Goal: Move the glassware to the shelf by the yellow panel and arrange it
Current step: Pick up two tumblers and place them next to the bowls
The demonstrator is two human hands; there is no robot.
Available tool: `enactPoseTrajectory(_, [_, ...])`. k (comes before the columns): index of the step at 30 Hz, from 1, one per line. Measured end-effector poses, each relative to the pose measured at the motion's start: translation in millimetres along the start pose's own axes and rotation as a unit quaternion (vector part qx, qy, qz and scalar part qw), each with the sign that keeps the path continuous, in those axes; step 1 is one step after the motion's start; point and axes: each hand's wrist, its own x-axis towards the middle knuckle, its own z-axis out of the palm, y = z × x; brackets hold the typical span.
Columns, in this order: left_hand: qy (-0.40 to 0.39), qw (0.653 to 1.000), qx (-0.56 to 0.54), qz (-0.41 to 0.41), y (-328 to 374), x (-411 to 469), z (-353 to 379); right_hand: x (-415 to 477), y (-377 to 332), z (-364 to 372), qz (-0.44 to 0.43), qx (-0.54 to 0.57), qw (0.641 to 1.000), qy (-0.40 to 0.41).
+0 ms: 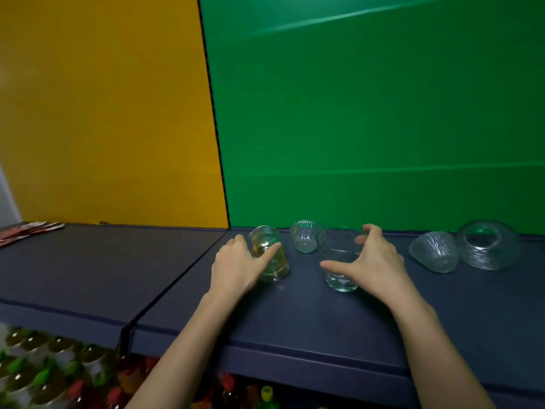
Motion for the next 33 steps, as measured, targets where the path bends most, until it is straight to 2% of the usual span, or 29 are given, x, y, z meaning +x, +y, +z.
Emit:
enactPoseTrajectory(10, [-0.145, 0.987, 0.047, -0.046, 8.4, 49.1, 14.9, -23.4, -3.9, -2.0, 0.001, 0.046, 0.993, 0.108])
enactPoseTrajectory(18, [-0.226, 0.973, -0.025, -0.044, 4.3, 64.3, 19.4, -35.0, -2.2, -5.2, 0.009, 0.061, 0.986, 0.152])
enactPoseTrajectory(21, [-0.199, 0.979, -0.042, -0.011, 2.6, 56.5, 14.4, -38.4, 0.2, -6.6, 0.014, 0.070, 0.984, 0.165])
enactPoseTrajectory(25, [-0.113, 0.985, -0.116, 0.054, 4.0, 39.8, -1.8, -44.4, 4.3, -15.4, 0.018, 0.099, 0.978, 0.181])
enactPoseTrajectory(30, [-0.065, 0.954, -0.258, 0.141, 34.2, 8.6, -11.9, -58.4, 16.9, -40.2, 0.032, 0.112, 0.970, 0.214])
enactPoseTrajectory(33, [-0.082, 0.918, -0.347, 0.176, 66.3, -12.0, -6.1, -74.9, 30.8, -66.3, 0.047, 0.108, 0.963, 0.243])
